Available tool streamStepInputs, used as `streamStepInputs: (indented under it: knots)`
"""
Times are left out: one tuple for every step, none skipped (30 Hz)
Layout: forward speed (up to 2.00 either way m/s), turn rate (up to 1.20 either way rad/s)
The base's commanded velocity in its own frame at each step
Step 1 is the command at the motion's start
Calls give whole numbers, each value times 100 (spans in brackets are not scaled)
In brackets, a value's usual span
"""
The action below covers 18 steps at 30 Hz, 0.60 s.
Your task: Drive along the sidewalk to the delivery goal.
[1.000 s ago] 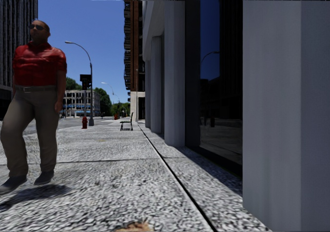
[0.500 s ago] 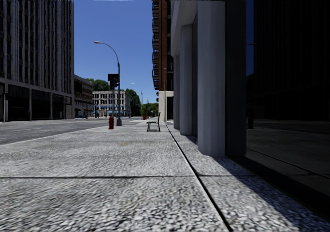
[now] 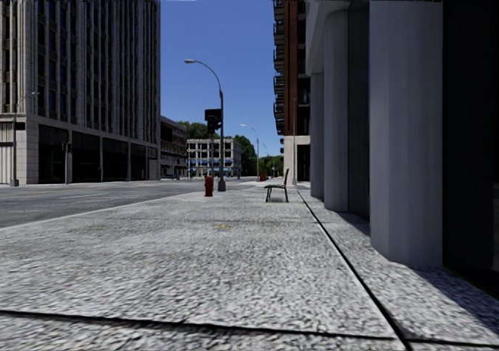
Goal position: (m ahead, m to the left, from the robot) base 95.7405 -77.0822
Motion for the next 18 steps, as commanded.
streamStepInputs:
  knots:
    - [200, 42]
    - [200, 41]
    - [200, 41]
    - [200, 0]
    - [200, 0]
    - [200, 0]
    - [200, 0]
    - [200, 0]
    - [200, 0]
    - [200, 0]
    - [200, 0]
    - [200, 0]
    - [200, 0]
    - [200, 0]
    - [200, 0]
    - [200, 0]
    - [200, 0]
    - [200, 0]
